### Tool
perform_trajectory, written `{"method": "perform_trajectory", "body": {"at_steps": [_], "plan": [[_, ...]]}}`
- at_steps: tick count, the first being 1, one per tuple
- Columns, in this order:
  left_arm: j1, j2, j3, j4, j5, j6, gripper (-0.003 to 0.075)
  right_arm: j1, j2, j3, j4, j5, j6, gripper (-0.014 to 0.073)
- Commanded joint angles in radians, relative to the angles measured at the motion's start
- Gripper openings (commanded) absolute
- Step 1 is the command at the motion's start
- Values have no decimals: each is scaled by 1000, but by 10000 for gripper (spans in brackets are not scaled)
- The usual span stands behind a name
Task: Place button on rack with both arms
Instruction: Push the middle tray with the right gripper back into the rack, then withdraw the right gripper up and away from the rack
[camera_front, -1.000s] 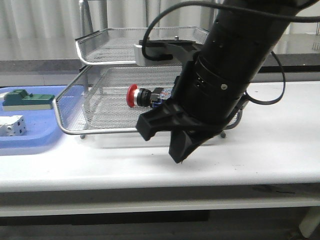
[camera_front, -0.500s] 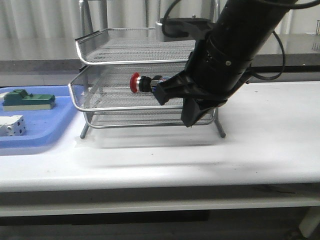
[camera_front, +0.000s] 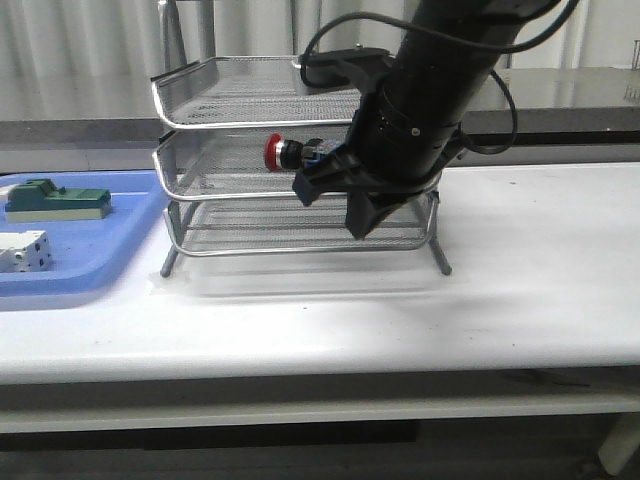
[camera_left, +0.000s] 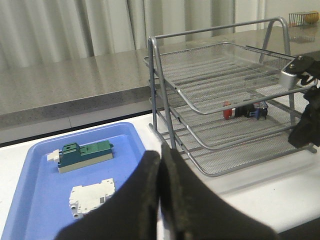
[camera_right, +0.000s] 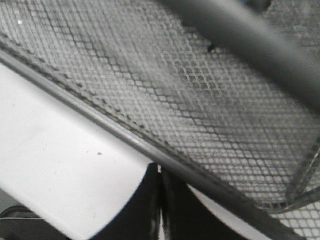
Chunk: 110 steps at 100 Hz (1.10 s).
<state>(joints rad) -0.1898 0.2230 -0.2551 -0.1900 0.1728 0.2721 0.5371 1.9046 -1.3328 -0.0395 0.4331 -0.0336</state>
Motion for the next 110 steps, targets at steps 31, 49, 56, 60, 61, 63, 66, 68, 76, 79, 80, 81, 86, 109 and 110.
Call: {"method": "perform_trajectory", "body": {"at_steps": [31, 49, 56, 60, 61, 63, 66, 68, 76, 79, 80, 81, 86, 109, 110], "plan": [[2, 7, -28, -11, -87, -11, -20, -22, -55, -74, -20, -8, -11, -69], [2, 7, -28, -11, -87, -11, -20, -21, -68, -68, 40, 69, -1, -69], [2, 7, -28, -11, -87, -11, -20, -21, -88, -55, 40, 85, 0, -69], [2, 7, -28, -11, -87, -11, -20, -21, -105, -44, 40, 89, 0, -69], [2, 7, -28, -11, -87, -11, -20, -21, -108, -41, 40, 89, 0, -69], [2, 7, -28, -11, -87, -11, -20, -21, -118, -37, 40, 92, 1, -69], [2, 7, -28, -11, -87, -11, -20, -22, -136, -25, 40, 94, 1, -69], [2, 7, -28, -11, -87, -11, -20, -23, -143, -18, 40, 96, 7, -69], [2, 7, -28, -11, -87, -11, -20, -32, -197, 19, 40, 98, 34, -69], [2, 7, -28, -11, -87, -11, -20, -38, -217, 35, 40, 98, 43, -69], [2, 7, -28, -11, -87, -11, -20, -38, -227, 44, 33, 98, 46, -69], [2, 7, -28, -11, -87, -11, -20, -39, -232, 48, 33, 98, 50, -69], [2, 7, -28, -11, -87, -11, -20, -47, -271, 79, 24, 98, 60, -69], [2, 7, -28, -11, -87, -11, -20, -110, -482, 243, -12, 92, 99, -67], [2, 7, -28, -11, -87, -11, -20, -113, -489, 253, -13, 92, 99, -67]]}}
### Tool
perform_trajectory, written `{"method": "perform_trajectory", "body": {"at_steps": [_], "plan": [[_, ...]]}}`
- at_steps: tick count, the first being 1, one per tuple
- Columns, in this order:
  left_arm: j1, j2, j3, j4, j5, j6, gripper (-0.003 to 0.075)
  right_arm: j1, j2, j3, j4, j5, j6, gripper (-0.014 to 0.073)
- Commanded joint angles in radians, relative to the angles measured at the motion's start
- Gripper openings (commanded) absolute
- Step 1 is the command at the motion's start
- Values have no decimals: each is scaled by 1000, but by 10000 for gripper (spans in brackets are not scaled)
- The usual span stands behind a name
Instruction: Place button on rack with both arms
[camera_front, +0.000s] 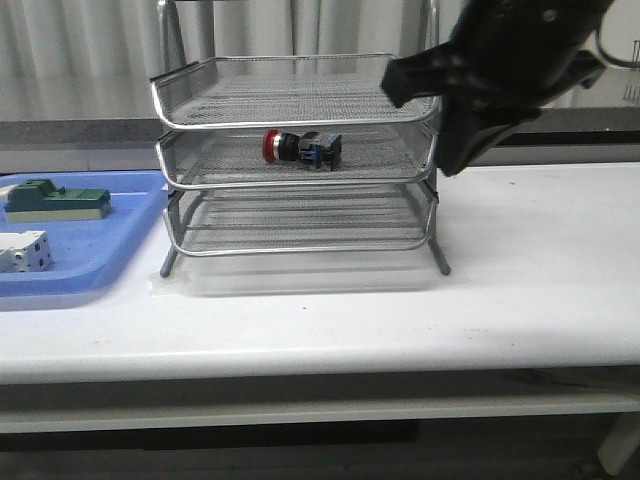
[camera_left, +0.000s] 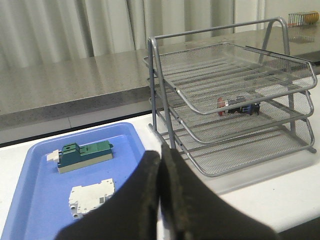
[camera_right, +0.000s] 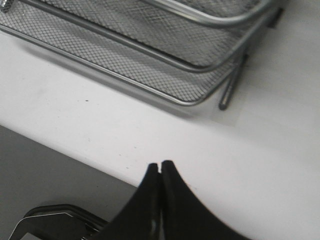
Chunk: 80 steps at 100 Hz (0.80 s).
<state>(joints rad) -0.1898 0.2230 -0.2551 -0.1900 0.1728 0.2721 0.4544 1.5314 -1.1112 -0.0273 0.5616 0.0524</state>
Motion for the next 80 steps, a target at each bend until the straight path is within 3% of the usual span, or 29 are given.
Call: {"method": "perform_trajectory", "body": {"at_steps": [1, 80], "plan": [[2, 7, -28, -11, -87, -11, -20, -35, -131, 36, -27, -36, 13, -67], [2, 7, -28, -11, -87, -11, -20, -232, -925, 417, -137, -72, 54, -60]]}}
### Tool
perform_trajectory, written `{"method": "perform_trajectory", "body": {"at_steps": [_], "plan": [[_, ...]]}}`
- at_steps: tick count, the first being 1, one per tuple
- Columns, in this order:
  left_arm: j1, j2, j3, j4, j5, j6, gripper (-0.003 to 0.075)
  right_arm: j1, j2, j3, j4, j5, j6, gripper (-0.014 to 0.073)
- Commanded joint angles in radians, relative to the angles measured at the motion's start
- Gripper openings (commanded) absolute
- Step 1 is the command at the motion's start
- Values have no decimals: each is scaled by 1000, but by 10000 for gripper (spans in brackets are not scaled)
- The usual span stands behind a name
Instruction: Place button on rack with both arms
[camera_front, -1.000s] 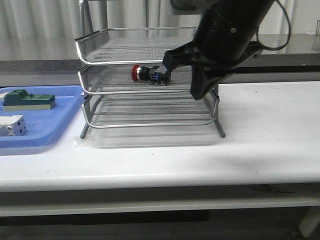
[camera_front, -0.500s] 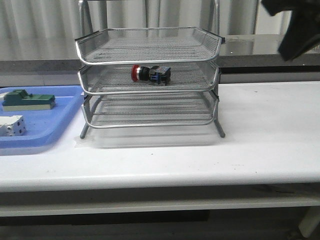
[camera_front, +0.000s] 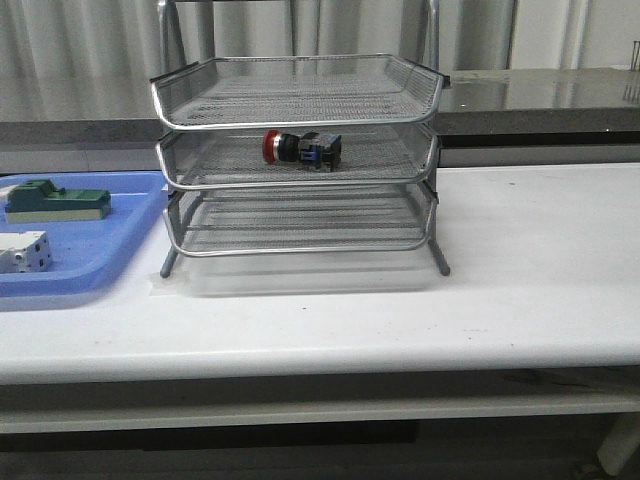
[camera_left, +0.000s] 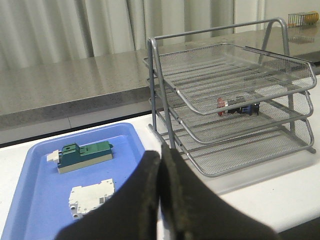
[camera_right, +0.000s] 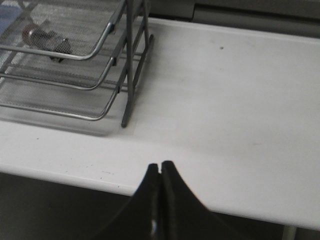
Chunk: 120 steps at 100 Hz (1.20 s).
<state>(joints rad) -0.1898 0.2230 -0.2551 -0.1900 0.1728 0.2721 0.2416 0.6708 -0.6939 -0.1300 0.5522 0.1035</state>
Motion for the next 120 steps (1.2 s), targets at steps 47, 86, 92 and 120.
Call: {"method": "perform_trajectory", "body": {"at_steps": [47, 86, 92, 120], "plan": [[2, 7, -28, -11, -87, -11, -20, -22, -140, 10, -35, 40, 3, -60], [2, 7, -28, -11, -87, -11, -20, -22, -140, 10, -35, 40, 3, -60], [2, 7, -28, -11, -87, -11, -20, -22, -144, 11, -47, 40, 2, -60], [2, 7, -28, -11, -87, -11, -20, -22, -276, 199, -57, -225, 2, -60]]}}
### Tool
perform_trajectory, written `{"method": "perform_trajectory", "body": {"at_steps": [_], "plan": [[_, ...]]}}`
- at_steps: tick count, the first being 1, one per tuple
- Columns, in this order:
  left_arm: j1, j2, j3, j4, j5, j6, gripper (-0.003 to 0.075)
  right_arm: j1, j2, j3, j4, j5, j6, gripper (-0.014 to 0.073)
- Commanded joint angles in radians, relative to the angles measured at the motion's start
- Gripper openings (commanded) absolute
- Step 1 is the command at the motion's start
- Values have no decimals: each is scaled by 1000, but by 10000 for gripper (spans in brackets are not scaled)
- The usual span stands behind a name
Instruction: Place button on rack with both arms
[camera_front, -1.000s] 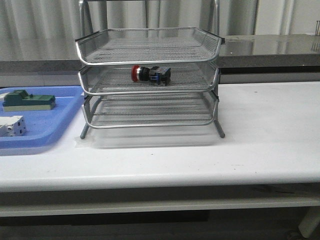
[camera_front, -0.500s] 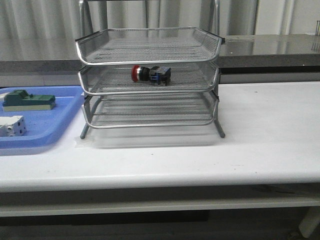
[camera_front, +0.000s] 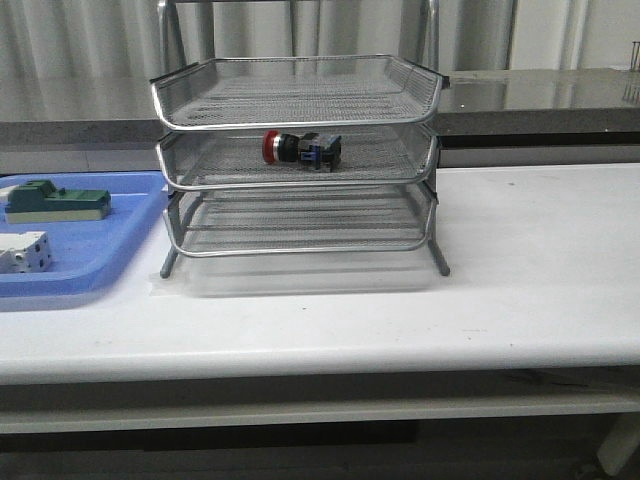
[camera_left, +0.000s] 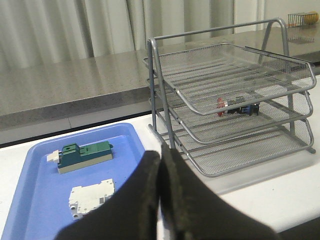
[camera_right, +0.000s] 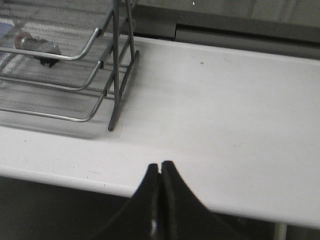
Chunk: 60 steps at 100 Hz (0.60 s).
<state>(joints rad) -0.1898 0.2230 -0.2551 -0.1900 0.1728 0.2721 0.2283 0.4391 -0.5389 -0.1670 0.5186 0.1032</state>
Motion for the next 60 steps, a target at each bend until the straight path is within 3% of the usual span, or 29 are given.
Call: {"method": "perform_trajectory", "body": {"at_steps": [1, 19, 60], "plan": [[2, 7, -28, -11, -87, -11, -20, -8, -49, 60, -20, -201, 2, -60], [2, 7, -28, -11, -87, -11, -20, -8, -178, 240, 6, -377, 2, -60], [2, 7, -28, -11, -87, -11, -20, -54, -386, 460, 82, -423, -5, -60]]}}
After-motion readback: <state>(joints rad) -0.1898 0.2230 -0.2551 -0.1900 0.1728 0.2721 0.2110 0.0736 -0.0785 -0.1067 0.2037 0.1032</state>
